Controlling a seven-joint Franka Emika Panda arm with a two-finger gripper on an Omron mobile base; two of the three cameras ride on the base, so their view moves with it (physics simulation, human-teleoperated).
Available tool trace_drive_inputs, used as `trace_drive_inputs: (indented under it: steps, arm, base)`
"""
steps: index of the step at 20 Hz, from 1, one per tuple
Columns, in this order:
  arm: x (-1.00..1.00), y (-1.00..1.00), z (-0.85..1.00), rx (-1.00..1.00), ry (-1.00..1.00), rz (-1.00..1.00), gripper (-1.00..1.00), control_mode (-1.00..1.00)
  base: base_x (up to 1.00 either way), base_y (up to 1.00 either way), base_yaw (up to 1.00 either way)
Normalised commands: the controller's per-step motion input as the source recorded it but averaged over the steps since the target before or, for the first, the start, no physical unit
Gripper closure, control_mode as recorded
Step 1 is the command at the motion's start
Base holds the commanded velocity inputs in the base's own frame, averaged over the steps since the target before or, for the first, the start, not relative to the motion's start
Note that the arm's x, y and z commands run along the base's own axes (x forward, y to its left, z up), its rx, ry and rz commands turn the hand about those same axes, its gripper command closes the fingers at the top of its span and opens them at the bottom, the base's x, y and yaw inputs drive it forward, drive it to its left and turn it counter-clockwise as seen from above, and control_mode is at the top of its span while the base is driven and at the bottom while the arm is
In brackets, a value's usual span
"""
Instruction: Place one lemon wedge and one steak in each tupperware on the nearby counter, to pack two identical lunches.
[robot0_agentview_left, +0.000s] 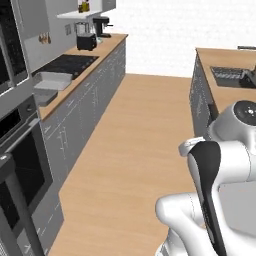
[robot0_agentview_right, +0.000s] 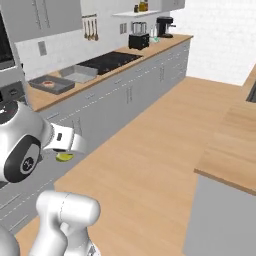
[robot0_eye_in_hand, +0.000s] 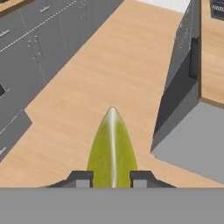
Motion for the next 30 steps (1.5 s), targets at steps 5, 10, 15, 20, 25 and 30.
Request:
trace_drive_inputs:
  steps: [5, 10, 15, 20, 25, 30]
  arm:
    - [0.0, 0.0, 0.0, 0.0, 0.0, 0.0, 1.0, 1.0]
    - [0.0, 0.0, 0.0, 0.0, 0.0, 0.0, 1.0, 1.0]
    - [0.0, 0.0, 0.0, 0.0, 0.0, 0.0, 1.0, 1.0]
    - [0.0, 0.0, 0.0, 0.0, 0.0, 0.0, 1.0, 1.0]
    - [0.0, 0.0, 0.0, 0.0, 0.0, 0.0, 1.0, 1.0]
    - [0.0, 0.0, 0.0, 0.0, 0.0, 0.0, 1.0, 1.0]
  base:
    - [1.0, -0.02, 0.2]
    - [1.0, 0.0, 0.3]
    - [1.0, 0.0, 0.43]
    - [1.0, 0.0, 0.53]
    - [1.0, 0.0, 0.58]
    - [1.0, -0.09, 0.65]
